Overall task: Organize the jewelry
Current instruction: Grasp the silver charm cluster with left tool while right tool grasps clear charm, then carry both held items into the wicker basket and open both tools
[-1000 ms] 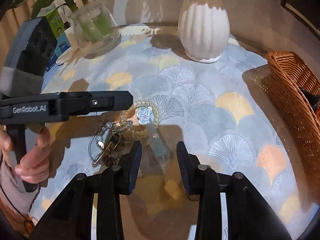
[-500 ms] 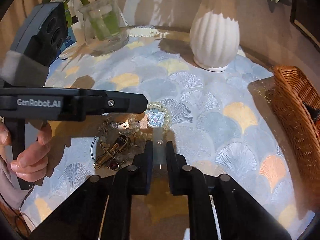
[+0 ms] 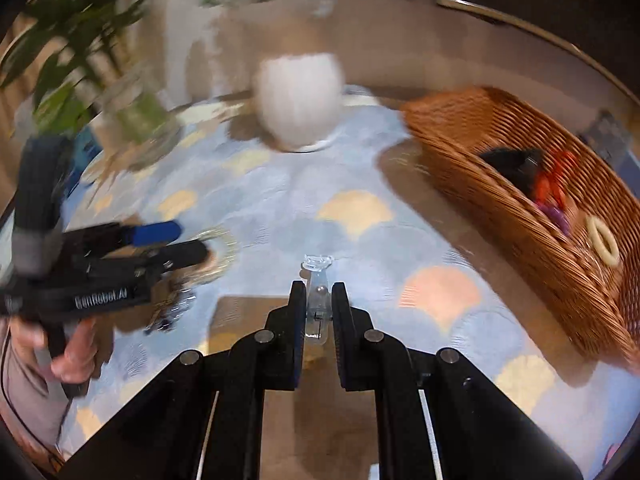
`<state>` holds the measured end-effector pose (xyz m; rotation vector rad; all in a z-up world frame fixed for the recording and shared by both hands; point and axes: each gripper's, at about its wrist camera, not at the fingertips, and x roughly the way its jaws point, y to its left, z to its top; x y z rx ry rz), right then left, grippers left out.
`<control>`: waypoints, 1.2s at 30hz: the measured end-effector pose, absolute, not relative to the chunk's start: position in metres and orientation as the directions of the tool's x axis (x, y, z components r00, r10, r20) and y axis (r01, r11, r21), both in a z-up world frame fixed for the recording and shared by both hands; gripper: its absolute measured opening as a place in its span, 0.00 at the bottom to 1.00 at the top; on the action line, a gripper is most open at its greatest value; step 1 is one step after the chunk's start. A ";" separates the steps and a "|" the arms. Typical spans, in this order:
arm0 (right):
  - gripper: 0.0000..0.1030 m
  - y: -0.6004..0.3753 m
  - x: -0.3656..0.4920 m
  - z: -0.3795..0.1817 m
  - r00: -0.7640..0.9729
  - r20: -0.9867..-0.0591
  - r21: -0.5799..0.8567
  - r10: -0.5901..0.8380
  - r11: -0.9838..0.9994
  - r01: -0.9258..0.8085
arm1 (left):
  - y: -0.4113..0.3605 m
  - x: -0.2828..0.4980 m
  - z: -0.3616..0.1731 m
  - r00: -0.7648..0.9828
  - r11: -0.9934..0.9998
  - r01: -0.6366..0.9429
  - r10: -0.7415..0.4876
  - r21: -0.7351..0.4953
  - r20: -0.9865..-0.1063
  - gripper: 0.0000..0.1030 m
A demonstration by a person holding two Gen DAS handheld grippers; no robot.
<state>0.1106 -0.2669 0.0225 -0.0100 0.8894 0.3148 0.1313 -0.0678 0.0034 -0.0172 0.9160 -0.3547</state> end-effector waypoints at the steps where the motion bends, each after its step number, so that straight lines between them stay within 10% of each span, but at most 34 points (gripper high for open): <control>1: 0.14 -0.273 0.112 0.021 0.577 -0.772 0.133 0.267 0.955 -0.265 | -0.070 0.130 0.003 0.567 0.947 0.291 -0.284 -0.135 -0.773 0.21; 2: 0.14 -0.279 0.112 0.020 0.571 -0.776 0.141 0.268 0.956 -0.257 | -0.069 0.131 0.002 0.565 0.946 0.296 -0.285 -0.133 -0.774 0.09; 20: 0.15 -0.328 0.093 -0.002 0.561 -0.771 0.225 0.302 0.953 -0.205 | -0.030 0.143 0.002 0.537 0.890 0.218 -0.452 -0.400 -0.713 0.09; 36: 0.13 -0.298 0.064 0.006 0.623 -0.766 -0.011 0.159 0.966 -0.260 | -0.027 0.125 0.028 0.584 0.859 0.286 -0.508 -0.425 -0.634 0.09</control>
